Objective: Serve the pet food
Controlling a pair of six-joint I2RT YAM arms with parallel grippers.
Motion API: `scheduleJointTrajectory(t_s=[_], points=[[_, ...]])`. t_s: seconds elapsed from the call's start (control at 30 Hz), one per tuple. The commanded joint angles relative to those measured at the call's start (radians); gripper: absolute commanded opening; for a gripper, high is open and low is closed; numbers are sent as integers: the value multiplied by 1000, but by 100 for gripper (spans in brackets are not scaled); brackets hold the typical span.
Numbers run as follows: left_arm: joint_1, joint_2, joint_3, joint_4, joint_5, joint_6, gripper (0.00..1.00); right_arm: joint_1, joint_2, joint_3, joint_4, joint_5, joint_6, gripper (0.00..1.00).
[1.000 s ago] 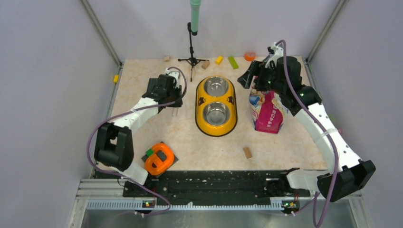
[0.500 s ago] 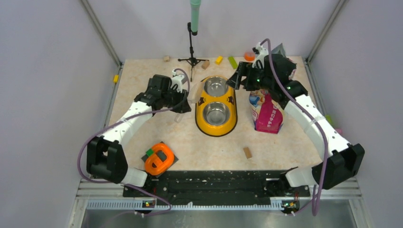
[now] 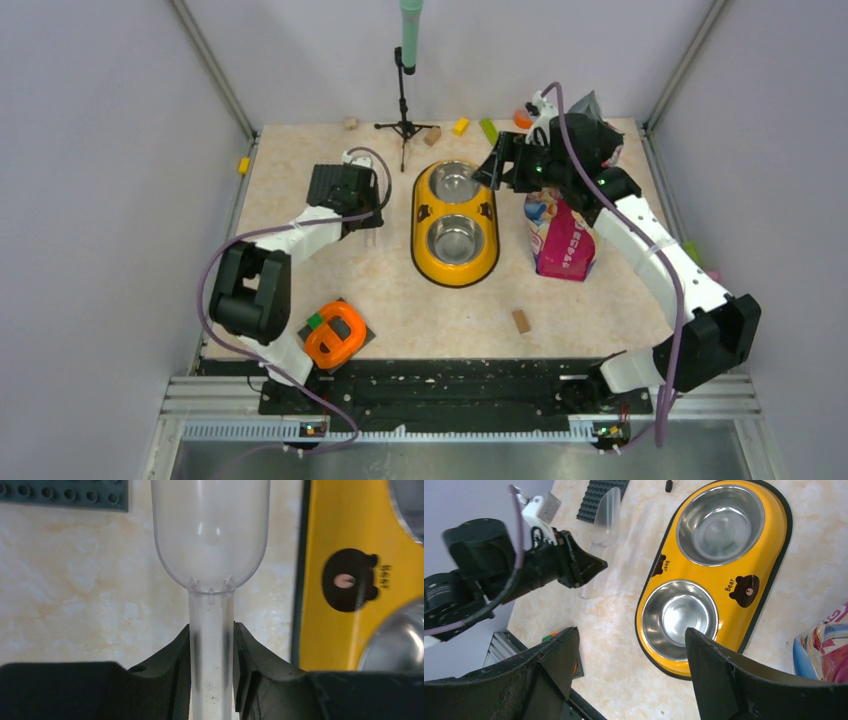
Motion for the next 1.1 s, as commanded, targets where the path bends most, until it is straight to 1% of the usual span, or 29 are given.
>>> scheduleJointTrajectory(t_s=[0.0,0.13,0.2,0.3,0.43,0.47,0.57,0.6,0.63,0.73,0.77,0.87,0.9,0.97,1.07], points=[[-8,42,-20,134,-159,-122,0,4,-65,41,-19,34,-11,79],[-63,-62,-256,325,-251,-116,0,4,-126,-8,-38,68,10,79],[-80,-91,-332,377,-269,-137,0,4,-138,-25,-49,60,21,79],[-117,-84,-390,411,-286,-173,0,4,-150,-59,-48,37,33,79],[-218,-56,-422,456,-413,-211,0,4,-187,-122,-21,26,42,79],[-229,-48,-423,462,-430,-222,5,4,-202,-144,-11,28,46,79],[-239,-37,-435,485,-458,-253,47,5,-241,-196,3,27,51,78],[-242,-36,-442,497,-462,-259,59,4,-258,-212,3,27,51,79],[-247,-36,-446,505,-467,-264,67,4,-272,-227,5,27,50,79],[-257,-31,-449,510,-488,-269,71,4,-305,-276,6,35,43,79],[-260,-31,-448,506,-493,-271,76,4,-316,-295,7,34,42,79],[-277,-46,-463,524,-528,-258,78,4,-346,-342,12,33,31,79],[-286,-54,-474,538,-548,-255,81,4,-358,-355,14,31,27,79],[-305,-69,-507,571,-584,-247,82,5,-379,-392,26,31,21,79],[-341,-89,-586,668,-610,-244,83,4,-406,-446,51,27,20,79]])
